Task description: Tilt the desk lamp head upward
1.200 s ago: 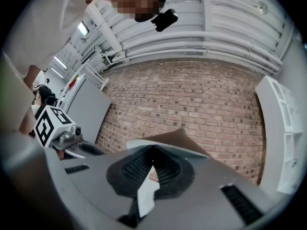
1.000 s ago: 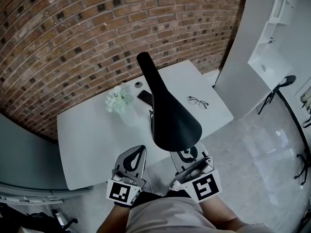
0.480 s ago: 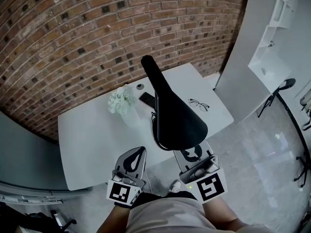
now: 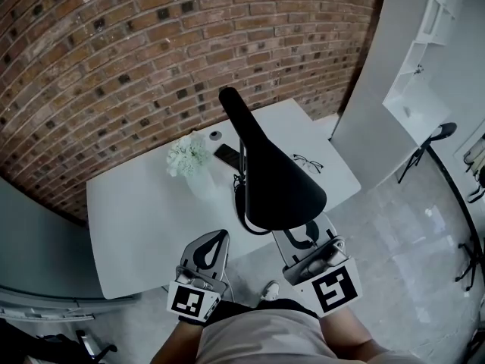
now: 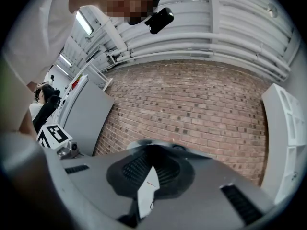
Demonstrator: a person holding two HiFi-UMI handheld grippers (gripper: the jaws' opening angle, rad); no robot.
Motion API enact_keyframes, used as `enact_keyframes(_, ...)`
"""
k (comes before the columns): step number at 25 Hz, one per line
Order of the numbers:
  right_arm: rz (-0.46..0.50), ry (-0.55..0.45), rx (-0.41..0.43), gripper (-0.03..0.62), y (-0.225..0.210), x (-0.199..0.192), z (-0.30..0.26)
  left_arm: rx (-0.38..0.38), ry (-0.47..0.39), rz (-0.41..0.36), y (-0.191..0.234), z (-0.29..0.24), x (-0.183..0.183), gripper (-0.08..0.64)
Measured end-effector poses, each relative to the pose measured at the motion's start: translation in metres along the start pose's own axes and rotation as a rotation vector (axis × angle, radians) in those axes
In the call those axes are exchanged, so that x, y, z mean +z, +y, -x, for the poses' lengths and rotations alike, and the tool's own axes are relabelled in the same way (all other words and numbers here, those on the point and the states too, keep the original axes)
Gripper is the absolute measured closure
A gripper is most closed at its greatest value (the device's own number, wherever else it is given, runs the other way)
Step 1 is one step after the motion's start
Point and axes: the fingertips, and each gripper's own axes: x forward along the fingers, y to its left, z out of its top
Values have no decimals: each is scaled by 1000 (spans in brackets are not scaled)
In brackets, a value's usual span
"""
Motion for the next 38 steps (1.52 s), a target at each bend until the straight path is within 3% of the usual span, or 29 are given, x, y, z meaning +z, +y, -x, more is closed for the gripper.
enact_keyframes(9, 10, -2, -15, 577, -4, 21, -3, -25, -11, 5, 1, 4, 2, 554)
enact_keyframes(24, -26, 0, -54, 577, 2, 23, -3, -85, -8, 2, 6, 5, 10, 554)
enact_keyframes(38, -56, 87, -198, 577, 12, -1, 5, -201, 7, 29, 6, 7, 3, 554)
